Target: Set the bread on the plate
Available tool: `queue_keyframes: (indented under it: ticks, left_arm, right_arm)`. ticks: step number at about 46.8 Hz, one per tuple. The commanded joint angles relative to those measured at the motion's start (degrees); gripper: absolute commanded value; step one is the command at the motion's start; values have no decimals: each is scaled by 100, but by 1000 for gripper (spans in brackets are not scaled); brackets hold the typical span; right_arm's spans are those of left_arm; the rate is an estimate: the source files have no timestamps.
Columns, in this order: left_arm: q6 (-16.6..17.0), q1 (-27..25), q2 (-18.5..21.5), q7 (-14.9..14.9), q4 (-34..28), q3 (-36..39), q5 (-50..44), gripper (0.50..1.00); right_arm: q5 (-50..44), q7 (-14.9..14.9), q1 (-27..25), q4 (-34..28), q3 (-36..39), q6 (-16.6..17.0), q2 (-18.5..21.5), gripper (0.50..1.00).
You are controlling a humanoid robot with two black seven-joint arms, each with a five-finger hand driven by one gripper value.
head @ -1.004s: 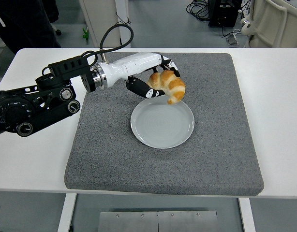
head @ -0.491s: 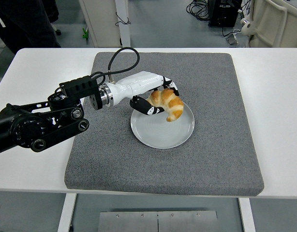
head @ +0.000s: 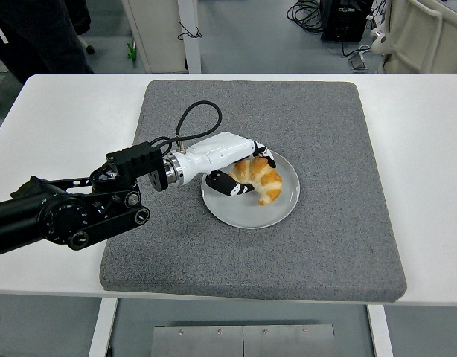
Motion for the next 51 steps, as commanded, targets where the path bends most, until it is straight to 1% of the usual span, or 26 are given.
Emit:
queue_keyframes:
  ticks: [1, 11, 20, 34, 35, 37, 38, 39, 40, 42, 43, 44, 48, 51]
  left_arm:
    - [-1, 0, -28, 2, 31, -1, 6, 500]
    - [-1, 27, -36, 2, 84, 8, 15, 500]
    - [16, 27, -45, 2, 181, 227, 6, 500]
    - [16, 27, -45, -6, 199, 236, -12, 500]
    - [16, 27, -45, -6, 199, 236, -12, 510]
    - [16, 27, -45, -15, 199, 236, -12, 548]
    - [16, 27, -36, -33, 199, 236, -12, 575]
    - [8, 27, -36, -41, 199, 236, -20, 620]
    - [8, 27, -36, -50, 199, 236, -29, 684]
    - [8, 27, -36, -68, 199, 236, -73, 829]
    - [8, 27, -36, -77, 199, 236, -91, 884]
    - [8, 27, -36, -94, 199, 236, -91, 913]
    - [-1, 18, -19, -199, 190, 236, -99, 952]
    - [-10, 9, -1, -305, 190, 236, -100, 958]
  right_arm:
    - [0, 0, -7, 0, 0, 0, 0, 1000]
    - [0, 0, 2, 0, 0, 0, 0, 1000]
    - [0, 0, 2, 0, 0, 0, 0, 1000]
    - [0, 0, -7, 0, 0, 0, 0, 1000]
    - [0, 0, 2, 0, 0, 0, 0, 1000]
    - [0, 0, 2, 0, 0, 0, 0, 1000]
    - [0, 0, -7, 0, 0, 0, 0, 1000]
    - [0, 0, -7, 0, 0, 0, 0, 1000]
    - [0, 0, -7, 0, 0, 0, 0, 1000]
    - [0, 0, 2, 0, 0, 0, 0, 1000]
    - [0, 0, -7, 0, 0, 0, 0, 1000]
    - [0, 0, -7, 0, 0, 0, 0, 1000]
    - [0, 0, -7, 0, 0, 0, 0, 1000]
    - [0, 0, 2, 0, 0, 0, 0, 1000]
